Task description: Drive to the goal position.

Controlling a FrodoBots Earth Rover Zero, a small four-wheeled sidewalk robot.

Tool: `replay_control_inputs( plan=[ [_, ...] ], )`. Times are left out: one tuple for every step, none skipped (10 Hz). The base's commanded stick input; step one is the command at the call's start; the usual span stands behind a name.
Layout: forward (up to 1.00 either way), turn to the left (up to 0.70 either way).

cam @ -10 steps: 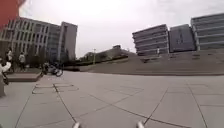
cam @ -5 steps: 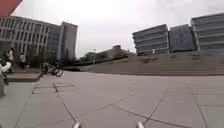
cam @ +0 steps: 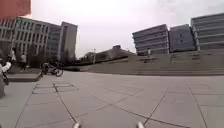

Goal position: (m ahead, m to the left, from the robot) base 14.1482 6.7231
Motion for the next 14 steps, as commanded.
replay_control_inputs(
  plan=[
    [0.85, 0.34],
    [0.85, 0.28],
    [0.85, 0.18],
    [0.85, 0.0],
    [0.85, 0.0],
    [0.85, 0.0],
    [0.85, 0.0],
    [0.85, 0.0],
    [0.85, 0.0],
    [0.85, 0.0],
    [0.85, 0.0],
    [0.85, 0.0],
    [0.85, 0.0],
    [0.85, 0.0]
  ],
)
